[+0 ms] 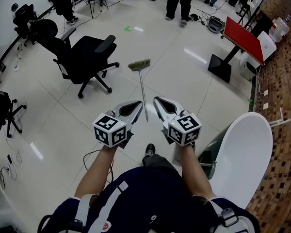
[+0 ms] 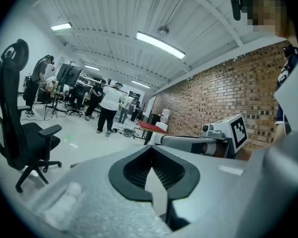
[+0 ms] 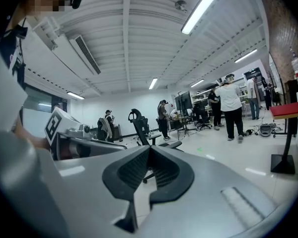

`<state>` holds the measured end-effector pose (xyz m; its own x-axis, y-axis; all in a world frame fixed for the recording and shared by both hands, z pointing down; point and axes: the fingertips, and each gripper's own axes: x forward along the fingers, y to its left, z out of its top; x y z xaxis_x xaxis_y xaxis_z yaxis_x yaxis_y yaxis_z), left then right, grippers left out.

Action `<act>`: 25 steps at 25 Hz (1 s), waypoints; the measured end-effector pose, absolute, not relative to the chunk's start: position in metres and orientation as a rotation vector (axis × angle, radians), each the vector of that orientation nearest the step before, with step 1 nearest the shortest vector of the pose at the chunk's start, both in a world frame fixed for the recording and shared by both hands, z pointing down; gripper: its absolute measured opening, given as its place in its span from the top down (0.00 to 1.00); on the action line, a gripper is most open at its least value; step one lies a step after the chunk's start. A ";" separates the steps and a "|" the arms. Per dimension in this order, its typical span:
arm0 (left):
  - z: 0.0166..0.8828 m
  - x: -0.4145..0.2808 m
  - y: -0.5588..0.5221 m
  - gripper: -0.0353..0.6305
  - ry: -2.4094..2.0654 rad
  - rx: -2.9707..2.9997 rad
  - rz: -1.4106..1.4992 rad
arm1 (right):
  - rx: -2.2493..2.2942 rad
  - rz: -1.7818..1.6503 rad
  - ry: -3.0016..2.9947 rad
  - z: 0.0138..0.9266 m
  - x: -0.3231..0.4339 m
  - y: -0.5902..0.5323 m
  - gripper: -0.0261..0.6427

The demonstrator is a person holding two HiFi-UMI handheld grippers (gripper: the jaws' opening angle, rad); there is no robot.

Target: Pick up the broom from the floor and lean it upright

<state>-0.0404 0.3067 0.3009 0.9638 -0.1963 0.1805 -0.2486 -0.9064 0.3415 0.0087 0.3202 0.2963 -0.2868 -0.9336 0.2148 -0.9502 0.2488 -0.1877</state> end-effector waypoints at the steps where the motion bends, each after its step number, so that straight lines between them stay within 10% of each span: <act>1: 0.302 -0.031 0.300 0.95 -0.320 2.743 0.208 | 1.836 0.449 -2.435 0.299 0.018 0.313 0.96; 25: 0.320 0.029 0.147 0.95 -0.164 2.729 0.251 | 1.906 0.511 -2.302 0.315 0.074 0.164 0.96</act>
<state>0.0293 0.1466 0.3202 0.9771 -0.0786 0.1977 -0.1492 -0.9156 0.3735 0.0742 0.1644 0.3147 -0.2063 -0.9333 0.2940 -0.9701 0.1558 -0.1863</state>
